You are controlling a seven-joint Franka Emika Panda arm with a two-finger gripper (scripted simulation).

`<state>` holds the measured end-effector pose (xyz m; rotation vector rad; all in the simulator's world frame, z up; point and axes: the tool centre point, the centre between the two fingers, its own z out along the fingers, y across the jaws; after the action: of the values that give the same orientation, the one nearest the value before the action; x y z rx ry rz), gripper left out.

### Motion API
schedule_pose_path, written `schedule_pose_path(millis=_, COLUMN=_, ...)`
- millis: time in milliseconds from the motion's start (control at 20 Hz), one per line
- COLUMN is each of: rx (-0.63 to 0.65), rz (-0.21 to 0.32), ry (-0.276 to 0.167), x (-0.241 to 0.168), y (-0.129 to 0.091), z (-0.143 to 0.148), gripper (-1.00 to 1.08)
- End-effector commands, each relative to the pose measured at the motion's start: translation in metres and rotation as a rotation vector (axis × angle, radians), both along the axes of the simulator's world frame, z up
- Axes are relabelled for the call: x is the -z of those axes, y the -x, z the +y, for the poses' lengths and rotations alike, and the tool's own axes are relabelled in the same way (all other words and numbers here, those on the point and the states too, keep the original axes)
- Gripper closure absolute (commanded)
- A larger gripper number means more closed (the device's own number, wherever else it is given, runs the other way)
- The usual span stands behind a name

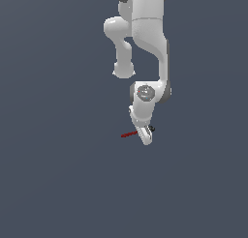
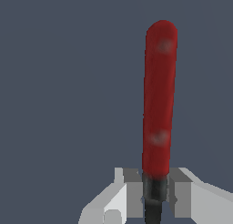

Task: Pick up the object and move it to a goal position.

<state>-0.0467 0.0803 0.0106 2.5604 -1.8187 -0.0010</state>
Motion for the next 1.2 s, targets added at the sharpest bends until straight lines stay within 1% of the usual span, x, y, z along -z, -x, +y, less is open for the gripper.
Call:
schedule_pose_path(millis=0, rx=0.0, rz=-0.001, ry=0.0, x=-0.001, y=-0.001, z=0.001, gripper=1.08)
schedule_pose_path(millis=350, rx=-0.001, rz=-0.001, ry=0.0, x=-0.018, y=-0.011, z=0.019, gripper=1.08)
schedule_pose_path(millis=850, rx=-0.002, rz=-0.001, ry=0.002, x=-0.067, y=-0.044, z=0.071, gripper=1.08)
schedule_pose_path(millis=1150, rx=-0.002, rz=-0.001, ry=0.001, x=-0.085, y=-0.057, z=0.091, gripper=1.08)
